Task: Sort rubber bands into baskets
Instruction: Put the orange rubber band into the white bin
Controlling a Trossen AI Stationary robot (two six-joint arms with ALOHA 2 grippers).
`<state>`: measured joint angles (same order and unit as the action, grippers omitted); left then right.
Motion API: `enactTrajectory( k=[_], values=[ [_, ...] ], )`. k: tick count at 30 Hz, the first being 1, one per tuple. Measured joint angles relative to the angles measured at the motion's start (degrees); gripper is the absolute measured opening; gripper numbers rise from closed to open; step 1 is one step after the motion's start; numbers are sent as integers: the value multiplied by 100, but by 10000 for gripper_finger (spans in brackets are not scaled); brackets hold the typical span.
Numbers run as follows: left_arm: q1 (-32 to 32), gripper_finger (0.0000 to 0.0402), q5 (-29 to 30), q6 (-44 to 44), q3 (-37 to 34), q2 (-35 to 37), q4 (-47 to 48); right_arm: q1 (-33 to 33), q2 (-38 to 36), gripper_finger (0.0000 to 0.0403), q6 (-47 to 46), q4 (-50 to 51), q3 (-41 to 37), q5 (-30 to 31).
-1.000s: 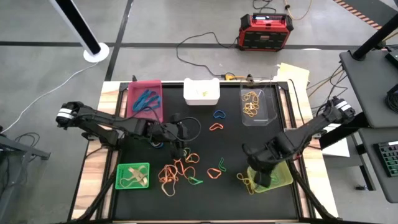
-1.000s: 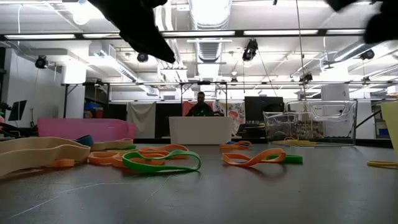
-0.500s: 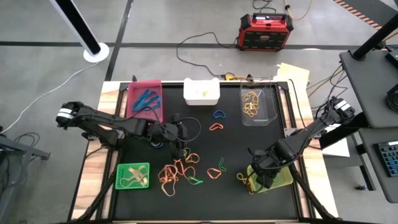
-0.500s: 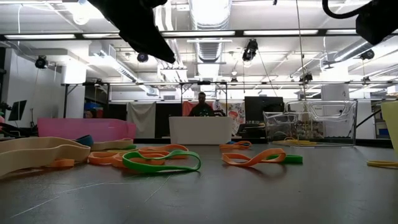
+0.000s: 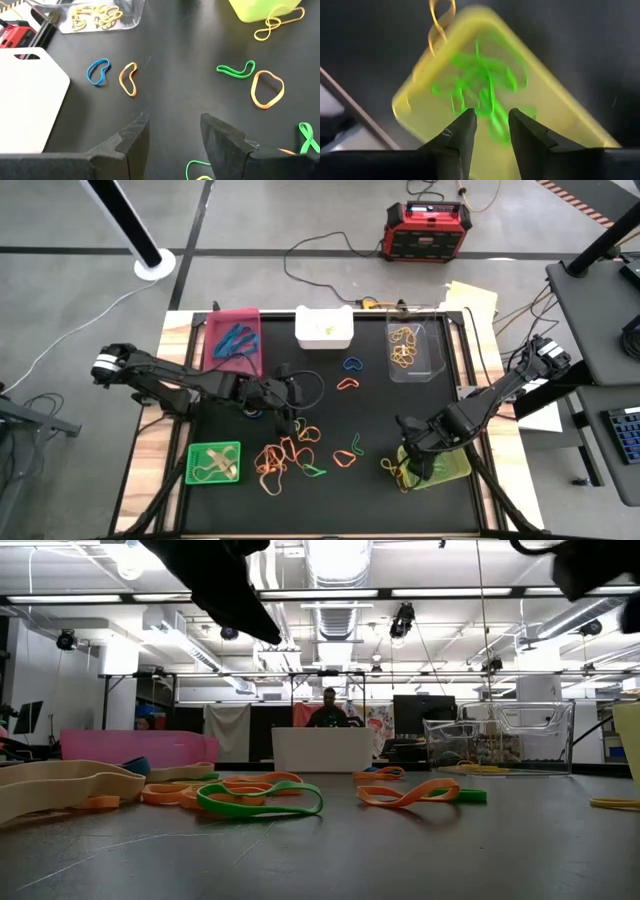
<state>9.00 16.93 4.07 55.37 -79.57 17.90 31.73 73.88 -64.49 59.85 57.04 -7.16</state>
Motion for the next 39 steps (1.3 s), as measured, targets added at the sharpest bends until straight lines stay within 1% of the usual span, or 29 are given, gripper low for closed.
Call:
enactTrajectory(
  k=[6, 9, 13, 17, 21, 25, 33, 36, 39],
  values=[
    [21, 159, -519, 52, -2, -258, 14, -8, -3, 121, 930, -767, 37, 1757],
    [48, 159, -718, 52, -2, -455, 25, -39, -3, 117, 1550, -1325, 37, 2474],
    [62, 159, -761, 68, -2, -800, 62, -106, -3, 112, 2428, -2090, 35, 3111],
    [61, 159, -754, 117, -2, -1301, -36, -190, 6, 113, 3203, -2663, 34, 3575],
    [61, 159, -750, 117, -9, -1827, -327, -301, 8, 114, 3731, -2978, 32, 3725],
    [61, 159, -750, 157, -9, -2204, -356, -410, 10, 109, 3857, -3047, 23, 3732],
    [61, 156, -750, 259, -9, -2449, -777, -485, 12, 110, 3858, -3059, -95, 3733],
    [61, 141, -750, 266, -9, -2461, -788, -511, 12, 112, 3830, -3116, -189, 3732],
    [61, 107, -754, 264, -9, -2461, -788, -516, 12, 113, 3816, -3241, -321, 3733]
  ],
)
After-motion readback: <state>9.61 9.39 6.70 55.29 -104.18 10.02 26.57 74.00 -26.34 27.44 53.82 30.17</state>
